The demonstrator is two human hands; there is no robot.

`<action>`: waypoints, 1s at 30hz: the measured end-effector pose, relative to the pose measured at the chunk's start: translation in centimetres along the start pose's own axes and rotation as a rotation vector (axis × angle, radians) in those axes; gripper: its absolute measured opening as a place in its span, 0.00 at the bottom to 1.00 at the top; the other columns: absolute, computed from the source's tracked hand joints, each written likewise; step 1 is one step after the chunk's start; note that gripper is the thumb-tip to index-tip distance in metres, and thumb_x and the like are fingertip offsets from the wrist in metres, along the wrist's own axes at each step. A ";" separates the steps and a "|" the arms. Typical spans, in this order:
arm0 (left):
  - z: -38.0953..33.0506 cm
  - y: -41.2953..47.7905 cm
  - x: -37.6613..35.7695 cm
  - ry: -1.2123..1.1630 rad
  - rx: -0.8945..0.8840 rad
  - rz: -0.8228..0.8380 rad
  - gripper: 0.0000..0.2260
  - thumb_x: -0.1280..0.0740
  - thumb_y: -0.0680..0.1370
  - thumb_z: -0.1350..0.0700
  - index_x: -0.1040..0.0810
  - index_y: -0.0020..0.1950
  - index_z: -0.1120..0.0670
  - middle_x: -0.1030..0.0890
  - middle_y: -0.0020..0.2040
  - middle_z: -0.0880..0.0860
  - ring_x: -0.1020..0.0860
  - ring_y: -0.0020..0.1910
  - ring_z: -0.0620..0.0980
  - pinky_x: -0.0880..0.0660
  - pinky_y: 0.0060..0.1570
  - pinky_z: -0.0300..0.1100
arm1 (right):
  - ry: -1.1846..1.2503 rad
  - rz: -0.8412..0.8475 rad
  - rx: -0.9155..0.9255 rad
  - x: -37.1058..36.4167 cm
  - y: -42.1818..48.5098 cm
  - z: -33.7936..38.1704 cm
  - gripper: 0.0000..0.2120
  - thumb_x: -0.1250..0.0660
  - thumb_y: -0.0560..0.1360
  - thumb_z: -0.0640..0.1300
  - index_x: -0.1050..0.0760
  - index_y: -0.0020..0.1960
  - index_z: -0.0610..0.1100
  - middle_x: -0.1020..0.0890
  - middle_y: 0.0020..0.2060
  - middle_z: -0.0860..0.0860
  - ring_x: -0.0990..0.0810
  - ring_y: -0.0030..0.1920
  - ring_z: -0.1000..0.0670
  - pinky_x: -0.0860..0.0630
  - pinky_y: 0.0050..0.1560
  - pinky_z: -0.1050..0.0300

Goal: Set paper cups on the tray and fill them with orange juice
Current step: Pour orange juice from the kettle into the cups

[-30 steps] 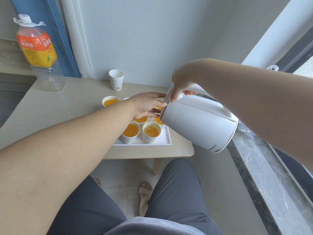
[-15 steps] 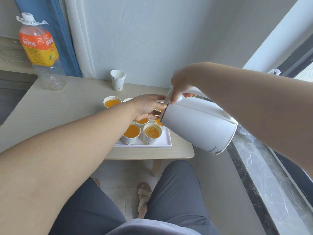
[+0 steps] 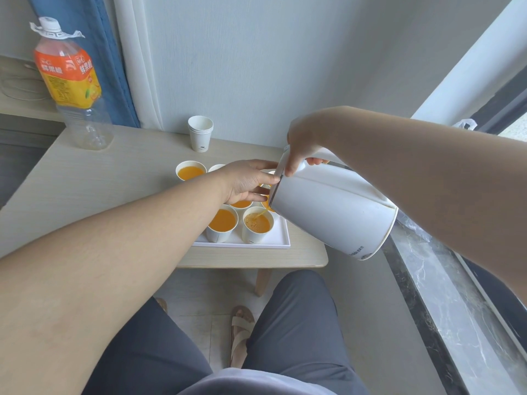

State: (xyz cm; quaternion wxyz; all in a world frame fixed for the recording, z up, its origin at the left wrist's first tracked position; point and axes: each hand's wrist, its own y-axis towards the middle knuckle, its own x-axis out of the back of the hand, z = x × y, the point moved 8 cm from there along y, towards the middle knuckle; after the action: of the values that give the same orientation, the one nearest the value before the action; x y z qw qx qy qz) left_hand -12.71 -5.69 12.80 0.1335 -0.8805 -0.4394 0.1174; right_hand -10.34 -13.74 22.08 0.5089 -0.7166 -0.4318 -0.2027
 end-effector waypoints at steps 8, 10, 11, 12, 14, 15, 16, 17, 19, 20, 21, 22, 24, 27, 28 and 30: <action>0.4 0.1 0.2 -0.013 0.004 -0.003 0.18 0.36 0.80 0.61 0.28 0.69 0.48 0.20 0.53 0.51 0.22 0.52 0.54 0.27 0.61 0.46 | -0.004 -0.019 0.005 0.2 0.0 0.2 0.21 0.31 0.72 0.58 0.24 0.37 0.39 0.21 0.32 0.47 0.24 0.33 0.46 0.29 0.40 0.56; 0.4 0.2 0.2 -0.019 0.005 -0.005 0.18 0.36 0.80 0.61 0.28 0.69 0.48 0.20 0.52 0.51 0.22 0.51 0.53 0.26 0.59 0.46 | -0.015 -0.010 0.005 0.1 0.1 0.4 0.21 0.31 0.71 0.59 0.24 0.37 0.40 0.21 0.32 0.47 0.23 0.35 0.45 0.28 0.42 0.55; 0.5 0.2 0.3 -0.024 0.005 -0.006 0.18 0.36 0.80 0.61 0.28 0.69 0.48 0.20 0.51 0.51 0.21 0.50 0.53 0.26 0.58 0.45 | -0.021 -0.006 0.005 0.1 0.2 0.5 0.21 0.31 0.71 0.59 0.24 0.37 0.40 0.21 0.32 0.47 0.23 0.36 0.45 0.28 0.45 0.55; 0.5 0.3 0.4 -0.028 0.005 -0.007 0.18 0.36 0.79 0.61 0.28 0.68 0.48 0.19 0.51 0.50 0.21 0.50 0.53 0.25 0.56 0.43 | -0.023 -0.003 0.006 0.1 0.3 0.6 0.21 0.31 0.71 0.59 0.24 0.37 0.40 0.21 0.32 0.47 0.23 0.36 0.44 0.28 0.46 0.54; 0.6 0.3 0.5 -0.035 0.006 -0.009 0.18 0.36 0.79 0.61 0.28 0.68 0.48 0.19 0.51 0.50 0.21 0.51 0.53 0.25 0.55 0.42 | -0.018 -0.006 0.011 0.1 0.3 0.7 0.21 0.31 0.71 0.59 0.23 0.38 0.40 0.21 0.32 0.47 0.23 0.35 0.45 0.28 0.43 0.55; 0.6 0.3 0.5 -0.040 0.007 -0.009 0.18 0.36 0.79 0.61 0.28 0.68 0.48 0.19 0.51 0.50 0.22 0.52 0.54 0.25 0.55 0.42 | -0.013 -0.010 0.013 0.1 0.3 0.7 0.20 0.31 0.71 0.58 0.24 0.39 0.40 0.21 0.32 0.47 0.24 0.34 0.45 0.29 0.41 0.56; 0.7 0.3 0.6 -0.043 0.008 -0.008 0.18 0.35 0.79 0.61 0.28 0.68 0.49 0.19 0.51 0.50 0.22 0.52 0.54 0.25 0.54 0.42 | -0.011 -0.011 0.016 0.1 0.3 0.7 0.20 0.31 0.72 0.58 0.24 0.37 0.40 0.21 0.32 0.47 0.24 0.34 0.46 0.29 0.41 0.55; 0.8 0.3 0.6 -0.046 0.010 -0.007 0.19 0.35 0.79 0.61 0.28 0.69 0.49 0.19 0.50 0.50 0.22 0.52 0.54 0.25 0.54 0.41 | -0.015 -0.011 0.021 0.1 0.4 0.8 0.20 0.31 0.72 0.58 0.25 0.36 0.40 0.22 0.31 0.47 0.24 0.34 0.46 0.29 0.43 0.55; 0.8 0.3 0.7 -0.054 0.013 -0.006 0.18 0.36 0.79 0.62 0.29 0.69 0.49 0.19 0.50 0.50 0.21 0.52 0.54 0.24 0.52 0.41 | -0.028 -0.014 0.027 0.2 0.5 0.9 0.21 0.31 0.72 0.58 0.26 0.34 0.41 0.22 0.30 0.48 0.24 0.35 0.45 0.29 0.45 0.55; 0.9 0.3 0.7 -0.056 0.014 -0.005 0.19 0.35 0.79 0.62 0.28 0.69 0.49 0.19 0.50 0.50 0.21 0.51 0.53 0.24 0.51 0.41 | -0.033 -0.016 0.028 0.2 0.5 1.0 0.21 0.31 0.72 0.58 0.25 0.33 0.41 0.22 0.28 0.48 0.23 0.36 0.45 0.29 0.45 0.55; 1.0 0.3 0.8 -0.059 0.016 -0.006 0.19 0.35 0.79 0.62 0.28 0.69 0.49 0.19 0.50 0.49 0.21 0.50 0.52 0.24 0.50 0.40 | -0.039 -0.016 0.030 0.2 0.5 1.1 0.21 0.31 0.72 0.58 0.25 0.33 0.41 0.22 0.26 0.49 0.24 0.35 0.46 0.29 0.43 0.56; 1.0 0.3 0.8 -0.059 0.018 -0.005 0.19 0.35 0.79 0.61 0.28 0.68 0.49 0.19 0.50 0.49 0.21 0.50 0.52 0.23 0.49 0.40 | -0.044 -0.014 0.034 0.2 0.5 1.2 0.21 0.32 0.72 0.58 0.25 0.33 0.40 0.21 0.25 0.49 0.24 0.34 0.46 0.30 0.41 0.56; 1.2 0.4 0.9 -0.058 0.022 -0.005 0.19 0.35 0.79 0.61 0.28 0.69 0.49 0.19 0.51 0.49 0.20 0.49 0.51 0.23 0.48 0.40 | -0.049 -0.009 0.040 0.1 0.4 1.4 0.21 0.32 0.73 0.58 0.24 0.35 0.40 0.21 0.29 0.48 0.24 0.33 0.47 0.30 0.40 0.56; 1.4 0.5 1.1 -0.056 0.027 -0.005 0.19 0.35 0.79 0.61 0.28 0.69 0.48 0.19 0.51 0.49 0.20 0.49 0.51 0.23 0.49 0.40 | -0.058 -0.005 0.043 0.0 0.4 1.6 0.21 0.33 0.73 0.58 0.24 0.35 0.40 0.21 0.32 0.47 0.24 0.34 0.47 0.30 0.43 0.56; 1.5 0.5 1.1 -0.057 0.029 -0.005 0.19 0.35 0.79 0.61 0.28 0.69 0.48 0.19 0.51 0.49 0.20 0.49 0.50 0.24 0.49 0.40 | -0.058 -0.003 0.042 0.0 0.4 1.6 0.20 0.33 0.73 0.58 0.24 0.35 0.41 0.21 0.32 0.47 0.24 0.33 0.47 0.30 0.42 0.56; 1.7 0.6 1.2 -0.060 0.033 -0.005 0.18 0.35 0.79 0.61 0.28 0.68 0.48 0.19 0.51 0.49 0.20 0.49 0.50 0.24 0.49 0.40 | -0.051 -0.002 0.039 0.0 0.5 1.7 0.20 0.33 0.73 0.58 0.25 0.34 0.41 0.21 0.32 0.48 0.25 0.33 0.47 0.30 0.43 0.56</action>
State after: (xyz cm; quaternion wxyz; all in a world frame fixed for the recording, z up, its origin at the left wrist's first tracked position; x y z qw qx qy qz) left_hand -12.13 -4.85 10.93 0.1351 -0.8732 -0.4433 0.1507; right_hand -10.19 -12.21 21.11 0.5115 -0.7109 -0.4493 -0.1764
